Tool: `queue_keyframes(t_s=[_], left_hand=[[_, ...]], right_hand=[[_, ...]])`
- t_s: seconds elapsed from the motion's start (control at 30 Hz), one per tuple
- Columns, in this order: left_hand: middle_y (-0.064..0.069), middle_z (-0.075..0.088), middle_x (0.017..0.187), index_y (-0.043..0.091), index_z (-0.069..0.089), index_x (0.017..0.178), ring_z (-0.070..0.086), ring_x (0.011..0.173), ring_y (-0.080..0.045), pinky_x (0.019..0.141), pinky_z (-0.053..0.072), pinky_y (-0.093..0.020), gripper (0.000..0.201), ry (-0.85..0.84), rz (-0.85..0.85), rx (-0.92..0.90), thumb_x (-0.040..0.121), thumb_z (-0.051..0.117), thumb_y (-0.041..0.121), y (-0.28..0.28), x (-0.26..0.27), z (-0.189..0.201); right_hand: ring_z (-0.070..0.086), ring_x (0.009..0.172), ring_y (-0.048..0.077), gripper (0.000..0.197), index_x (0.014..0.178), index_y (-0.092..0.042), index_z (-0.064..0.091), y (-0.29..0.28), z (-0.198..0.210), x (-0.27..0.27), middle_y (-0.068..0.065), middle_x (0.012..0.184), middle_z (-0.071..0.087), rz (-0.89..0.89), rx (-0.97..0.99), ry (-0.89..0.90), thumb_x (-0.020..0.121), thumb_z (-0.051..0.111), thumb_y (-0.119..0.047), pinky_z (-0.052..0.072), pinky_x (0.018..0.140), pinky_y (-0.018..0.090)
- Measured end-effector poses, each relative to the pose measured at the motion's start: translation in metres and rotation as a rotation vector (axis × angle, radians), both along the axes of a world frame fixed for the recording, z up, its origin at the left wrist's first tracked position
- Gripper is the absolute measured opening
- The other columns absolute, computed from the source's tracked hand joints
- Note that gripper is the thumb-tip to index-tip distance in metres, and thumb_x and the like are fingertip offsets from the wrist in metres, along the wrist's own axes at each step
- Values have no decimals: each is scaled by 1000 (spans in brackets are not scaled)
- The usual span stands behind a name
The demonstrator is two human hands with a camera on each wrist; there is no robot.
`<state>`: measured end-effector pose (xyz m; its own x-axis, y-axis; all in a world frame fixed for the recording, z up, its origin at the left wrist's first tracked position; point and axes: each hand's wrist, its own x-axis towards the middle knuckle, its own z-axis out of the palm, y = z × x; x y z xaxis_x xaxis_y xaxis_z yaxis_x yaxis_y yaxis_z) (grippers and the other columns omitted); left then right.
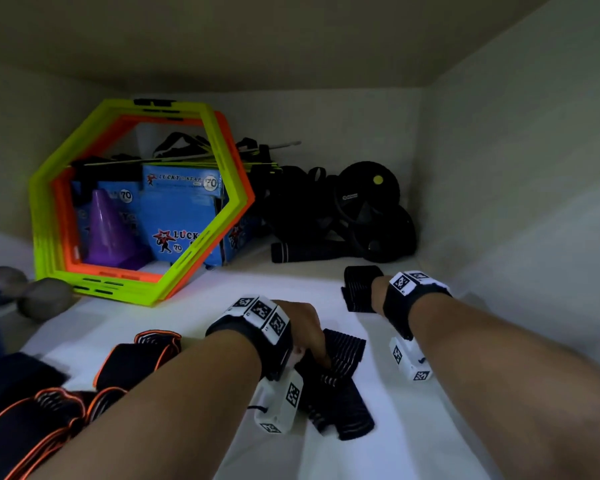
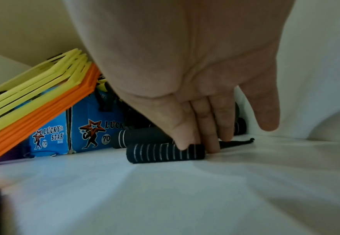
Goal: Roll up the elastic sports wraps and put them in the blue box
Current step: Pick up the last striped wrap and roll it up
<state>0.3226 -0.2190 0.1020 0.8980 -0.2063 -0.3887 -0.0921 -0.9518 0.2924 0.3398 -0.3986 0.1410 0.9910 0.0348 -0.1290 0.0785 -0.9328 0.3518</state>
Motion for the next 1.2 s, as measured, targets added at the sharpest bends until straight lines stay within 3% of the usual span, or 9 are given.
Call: queue_keyframes(t_s=[0.13, 0.27, 0.4, 0.53, 0.67, 0.8, 0.97, 1.07, 1.2], left_hand=[[2, 65, 74, 17, 66, 72, 61, 77, -17, 77, 50, -30, 46, -50, -18, 24, 81, 70, 61, 2, -3, 1], [6, 61, 94, 21, 66, 91, 59, 91, -14, 77, 49, -27, 26, -257, -43, -115, 77, 83, 35, 1, -2, -4], [8, 61, 76, 15, 72, 82, 65, 87, -17, 75, 48, -22, 13, -252, -129, -23, 79, 81, 23, -5, -3, -5], [-8, 72, 102, 5, 78, 99, 67, 105, -22, 81, 48, -21, 20, -275, -171, -14, 81, 78, 16, -6, -7, -6], [-5, 75, 104, 5, 80, 96, 68, 103, -19, 88, 54, -25, 16, -270, -184, -48, 81, 77, 7, -9, -13, 0], [-6, 76, 97, 5, 80, 96, 63, 86, -12, 83, 53, -24, 14, -264, -185, -42, 83, 75, 6, -10, -22, 4], [-6, 74, 109, 6, 77, 105, 58, 88, -12, 60, 43, -11, 22, -296, -161, -21, 87, 65, 1, -9, -33, 13], [7, 67, 89, 13, 77, 92, 60, 85, -10, 56, 40, -11, 24, -456, -157, -139, 80, 61, 1, 0, -40, 25], [9, 64, 82, 21, 71, 85, 59, 74, -6, 54, 37, -8, 19, -679, -37, -344, 78, 65, 4, 15, -44, 49]], right_hand=[[60, 105, 39, 32, 120, -14, 60, 6, 4, 8, 16, 119, 61, -2, 29, -41, 88, 66, -16, 52, 78, 57], [54, 127, 37, 38, 132, -10, 57, 12, 1, 21, 18, 138, 57, 24, 231, -19, 96, 58, -22, 47, 103, 46], [61, 116, 32, 27, 101, -14, 66, 7, -2, 23, 10, 109, 65, -69, 116, 8, 80, 77, -26, 53, 91, 44], [64, 84, 30, 36, 107, -17, 70, 6, -3, 29, 11, 92, 66, -38, 177, -62, 71, 69, -22, 57, 81, 51], [63, 70, 25, 45, 98, -21, 72, 8, 5, 15, 4, 72, 64, -8, 119, -16, 58, 87, -36, 59, 75, 45], [63, 54, 18, 17, 76, -19, 75, 8, 7, 0, -2, 54, 66, -31, 190, 29, 64, 82, -28, 60, 72, 35], [68, 55, 21, 19, 66, -17, 74, 12, 16, -18, 5, 55, 70, -103, 268, 113, 48, 78, -24, 62, 74, 41], [72, 59, 23, 13, 61, -23, 74, 5, 7, 5, 2, 54, 71, -84, 305, 68, 52, 69, -31, 62, 71, 38], [70, 100, 22, 15, 95, -29, 81, 5, 13, 27, 1, 112, 75, -11, 523, 6, 85, 70, -28, 56, 93, 35]])
